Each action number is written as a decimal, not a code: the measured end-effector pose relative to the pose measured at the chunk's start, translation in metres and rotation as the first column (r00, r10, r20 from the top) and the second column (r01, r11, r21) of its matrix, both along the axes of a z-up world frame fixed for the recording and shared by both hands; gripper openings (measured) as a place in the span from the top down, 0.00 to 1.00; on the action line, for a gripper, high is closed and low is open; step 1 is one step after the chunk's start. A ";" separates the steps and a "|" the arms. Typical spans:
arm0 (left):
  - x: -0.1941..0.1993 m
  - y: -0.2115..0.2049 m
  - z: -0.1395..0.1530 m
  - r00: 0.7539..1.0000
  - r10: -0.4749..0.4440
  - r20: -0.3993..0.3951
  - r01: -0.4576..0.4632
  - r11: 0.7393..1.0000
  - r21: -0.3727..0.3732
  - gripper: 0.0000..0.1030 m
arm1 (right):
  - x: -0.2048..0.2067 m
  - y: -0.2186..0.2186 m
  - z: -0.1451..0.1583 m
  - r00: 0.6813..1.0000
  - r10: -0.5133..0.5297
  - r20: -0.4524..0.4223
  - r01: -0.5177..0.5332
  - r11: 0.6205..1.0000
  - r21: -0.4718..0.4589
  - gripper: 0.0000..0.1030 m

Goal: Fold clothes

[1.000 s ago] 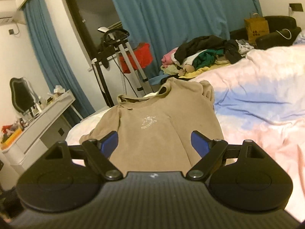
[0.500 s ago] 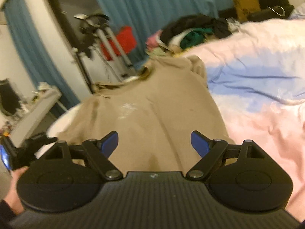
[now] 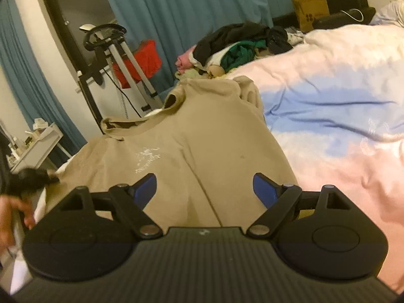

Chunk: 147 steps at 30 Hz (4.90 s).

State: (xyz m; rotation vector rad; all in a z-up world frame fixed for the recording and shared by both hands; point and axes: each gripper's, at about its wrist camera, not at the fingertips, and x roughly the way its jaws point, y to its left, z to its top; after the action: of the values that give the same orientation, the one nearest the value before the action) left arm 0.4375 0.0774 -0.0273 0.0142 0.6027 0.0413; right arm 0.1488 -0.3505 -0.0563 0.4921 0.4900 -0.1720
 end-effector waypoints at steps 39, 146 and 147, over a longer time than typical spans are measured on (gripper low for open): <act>-0.410 -0.096 0.007 0.970 -0.227 0.084 0.236 0.965 -0.114 0.37 | -0.088 0.047 0.050 0.973 0.186 0.136 -0.165 0.975 -0.151 0.18; -0.401 -0.052 -0.064 0.996 -0.091 -0.016 0.081 0.940 -0.332 0.37 | 0.139 -0.150 -0.100 0.986 -0.100 0.131 -0.031 0.669 0.743 0.16; -0.400 -0.051 -0.066 0.996 -0.090 -0.022 0.078 0.938 -0.338 0.37 | 0.144 -0.145 -0.101 0.986 -0.092 0.137 -0.038 0.682 0.730 0.16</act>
State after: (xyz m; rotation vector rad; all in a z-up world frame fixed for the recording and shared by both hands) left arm 0.0379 0.0259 -0.0929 -0.2928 0.6395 -0.1464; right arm 0.2931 -0.4953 -0.1571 1.3052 0.3736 0.0533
